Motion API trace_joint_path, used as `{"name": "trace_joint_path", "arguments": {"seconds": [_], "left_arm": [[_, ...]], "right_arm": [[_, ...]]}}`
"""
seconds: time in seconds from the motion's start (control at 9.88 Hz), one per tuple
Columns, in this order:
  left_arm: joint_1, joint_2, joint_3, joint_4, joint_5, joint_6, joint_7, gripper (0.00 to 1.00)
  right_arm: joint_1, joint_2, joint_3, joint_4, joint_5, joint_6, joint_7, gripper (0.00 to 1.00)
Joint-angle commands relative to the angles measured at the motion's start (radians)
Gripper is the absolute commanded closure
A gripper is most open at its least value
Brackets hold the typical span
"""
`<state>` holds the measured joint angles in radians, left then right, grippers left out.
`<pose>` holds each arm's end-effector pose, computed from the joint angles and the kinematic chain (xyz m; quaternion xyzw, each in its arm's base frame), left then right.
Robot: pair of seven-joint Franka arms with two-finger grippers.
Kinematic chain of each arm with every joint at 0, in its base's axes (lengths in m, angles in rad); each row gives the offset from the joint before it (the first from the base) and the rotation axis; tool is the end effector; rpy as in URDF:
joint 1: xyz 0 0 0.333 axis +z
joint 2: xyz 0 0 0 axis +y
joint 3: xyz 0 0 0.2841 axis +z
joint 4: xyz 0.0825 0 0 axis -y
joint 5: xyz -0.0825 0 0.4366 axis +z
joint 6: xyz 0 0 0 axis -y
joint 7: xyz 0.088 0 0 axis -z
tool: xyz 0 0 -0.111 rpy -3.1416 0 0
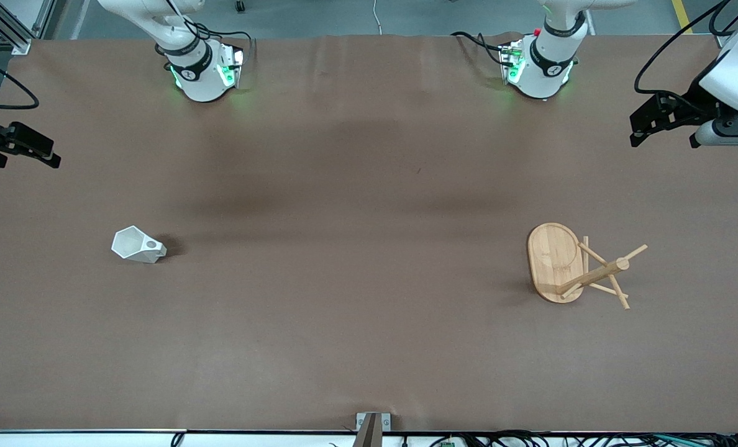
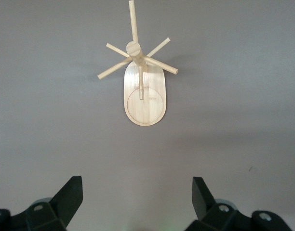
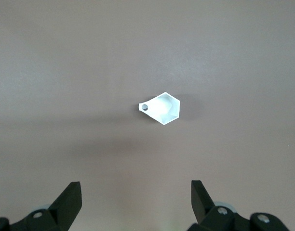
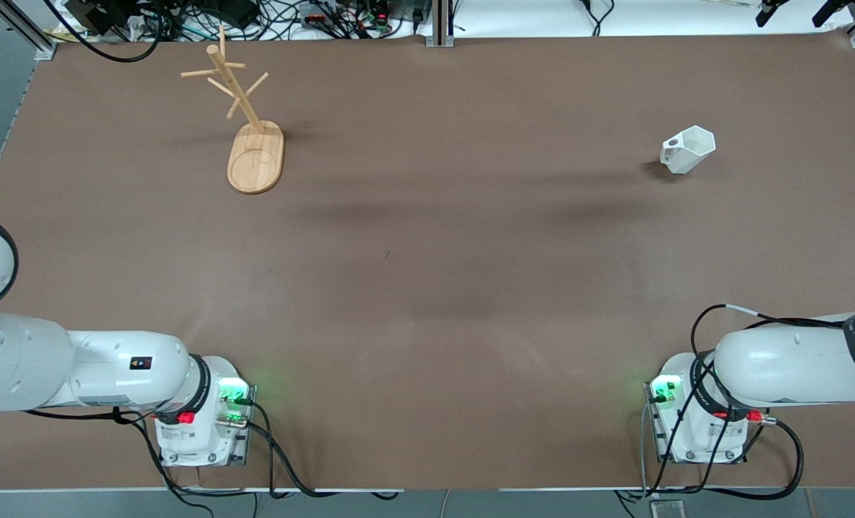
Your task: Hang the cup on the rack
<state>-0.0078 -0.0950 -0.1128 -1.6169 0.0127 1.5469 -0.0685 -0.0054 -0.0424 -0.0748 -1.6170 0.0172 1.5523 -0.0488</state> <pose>0.5738 -0.0709 0.6183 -0.9995 0.0256 -0.0132 0.0105 0.5910 -0.0463 0.5882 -0.9998 0.0156 0.0105 0.0109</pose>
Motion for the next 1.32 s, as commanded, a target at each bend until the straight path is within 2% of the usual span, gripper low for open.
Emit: {"name": "trace_joint_path", "arguments": {"seconds": [0.0, 0.81, 1.21], "left_arm": [[0.005, 0.023, 0.001, -0.001, -0.007, -0.002, 0.013, 0.00], [0.014, 0.049, 0.004, 0.023, -0.002, -0.002, 0.013, 0.00], [0.028, 0.049, 0.004, 0.025, -0.007, -0.002, 0.012, 0.00]], "right_arm": [[-0.011, -0.001, 0.009, 0.002, -0.011, -0.006, -0.011, 0.00], [-0.016, -0.001, 0.009, 0.002, -0.011, -0.006, -0.020, 0.00], [-0.051, 0.012, 0.007, -0.040, -0.011, 0.034, -0.046, 0.00]]}}
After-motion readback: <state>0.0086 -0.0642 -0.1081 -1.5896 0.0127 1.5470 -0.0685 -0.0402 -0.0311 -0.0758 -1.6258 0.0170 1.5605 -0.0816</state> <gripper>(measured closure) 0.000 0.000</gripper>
